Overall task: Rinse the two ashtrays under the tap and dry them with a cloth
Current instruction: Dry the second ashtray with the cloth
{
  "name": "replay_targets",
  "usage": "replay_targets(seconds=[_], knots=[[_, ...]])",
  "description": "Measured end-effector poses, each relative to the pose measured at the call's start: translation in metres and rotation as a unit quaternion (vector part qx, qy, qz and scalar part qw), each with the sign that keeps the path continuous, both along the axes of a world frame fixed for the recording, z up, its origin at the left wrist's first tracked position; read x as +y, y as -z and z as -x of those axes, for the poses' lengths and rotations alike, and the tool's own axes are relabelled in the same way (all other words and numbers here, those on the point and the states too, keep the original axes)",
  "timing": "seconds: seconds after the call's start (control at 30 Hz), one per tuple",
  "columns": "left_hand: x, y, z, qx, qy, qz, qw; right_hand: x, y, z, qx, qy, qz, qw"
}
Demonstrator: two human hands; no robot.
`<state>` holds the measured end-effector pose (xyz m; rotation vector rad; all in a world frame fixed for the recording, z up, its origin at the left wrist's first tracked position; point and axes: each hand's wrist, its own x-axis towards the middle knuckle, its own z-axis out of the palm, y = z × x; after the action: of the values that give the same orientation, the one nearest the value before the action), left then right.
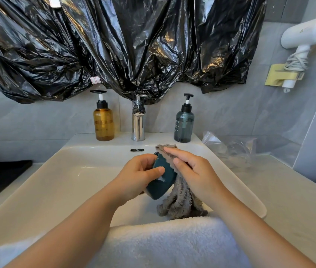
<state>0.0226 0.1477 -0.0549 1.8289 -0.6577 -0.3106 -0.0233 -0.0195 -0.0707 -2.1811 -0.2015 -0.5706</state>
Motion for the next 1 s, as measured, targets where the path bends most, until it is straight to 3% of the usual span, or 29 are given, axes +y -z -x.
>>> replay_targets(seconds=[0.07,0.27,0.5,0.67,0.83,1.0], knots=[[0.001,0.0,0.0,-0.004,-0.003,0.0,1.0,0.002,0.0,-0.002,0.001,-0.014,0.008,1.0],[0.002,0.001,-0.003,0.01,-0.002,0.02,1.0,-0.006,-0.001,-0.015,0.049,0.021,-0.147,0.988],[0.0,0.003,-0.006,0.075,-0.002,0.056,0.996,0.0,-0.001,-0.008,0.042,-0.019,-0.116,0.992],[-0.003,0.003,-0.013,0.136,-0.072,0.09,0.984,0.003,0.003,-0.01,0.032,-0.034,-0.091,0.995],[0.0,0.008,-0.013,0.067,-0.039,0.066,0.995,-0.001,0.004,-0.012,0.02,-0.017,-0.088,0.996],[0.001,0.007,-0.013,0.057,-0.007,0.086,0.995,-0.008,0.003,-0.017,0.032,0.038,-0.158,0.986]])
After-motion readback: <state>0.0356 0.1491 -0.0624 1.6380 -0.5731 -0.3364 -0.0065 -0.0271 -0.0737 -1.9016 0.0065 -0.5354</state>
